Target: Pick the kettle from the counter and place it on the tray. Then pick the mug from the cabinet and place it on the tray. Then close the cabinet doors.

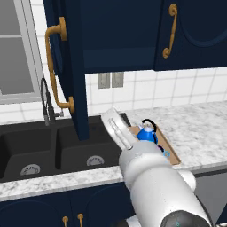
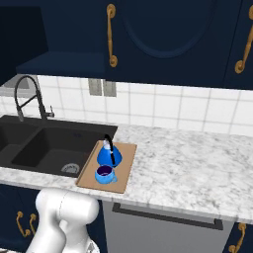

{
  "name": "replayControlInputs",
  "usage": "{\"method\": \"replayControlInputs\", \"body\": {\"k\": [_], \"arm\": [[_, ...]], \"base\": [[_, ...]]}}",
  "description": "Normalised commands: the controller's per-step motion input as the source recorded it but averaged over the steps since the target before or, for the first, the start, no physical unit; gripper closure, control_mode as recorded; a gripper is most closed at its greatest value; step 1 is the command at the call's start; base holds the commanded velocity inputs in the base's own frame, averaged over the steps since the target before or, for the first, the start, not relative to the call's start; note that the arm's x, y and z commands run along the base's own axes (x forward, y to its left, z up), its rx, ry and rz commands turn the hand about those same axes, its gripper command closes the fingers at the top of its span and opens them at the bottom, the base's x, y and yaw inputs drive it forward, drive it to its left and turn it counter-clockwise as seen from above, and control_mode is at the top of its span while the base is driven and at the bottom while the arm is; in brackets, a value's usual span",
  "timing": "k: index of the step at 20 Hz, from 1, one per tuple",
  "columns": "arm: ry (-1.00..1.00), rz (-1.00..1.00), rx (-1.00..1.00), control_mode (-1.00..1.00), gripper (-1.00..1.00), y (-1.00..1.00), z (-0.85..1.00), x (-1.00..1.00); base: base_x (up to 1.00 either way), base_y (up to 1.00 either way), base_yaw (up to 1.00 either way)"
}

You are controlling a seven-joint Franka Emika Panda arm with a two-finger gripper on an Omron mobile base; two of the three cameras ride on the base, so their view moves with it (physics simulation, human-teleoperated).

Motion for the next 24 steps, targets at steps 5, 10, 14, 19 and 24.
{"method": "replayControlInputs", "body": {"k": [5, 10, 14, 19, 24], "arm": [[-0.17, -0.02, 0.0, -1.0, 1.0, 0.75, -0.41, -0.15], [-0.1, -0.1, 0.0, -1.0, 1.0, 0.98, -0.42, 0.43], [-0.08, -0.11, 0.0, -1.0, 1.0, 1.0, -0.36, 0.58], [-0.1, -0.18, 0.01, -1.0, 1.0, 0.94, -0.14, 0.82], [-0.14, -0.23, 0.07, -1.0, 1.0, 0.59, 0.0, 0.92]], "base": [[0.0, 0.0, 0.0], [0.0, 0.0, 0.0], [0.0, 0.0, 0.0], [0.0, 0.0, 0.0], [0.0, 0.0, 0.0]]}}
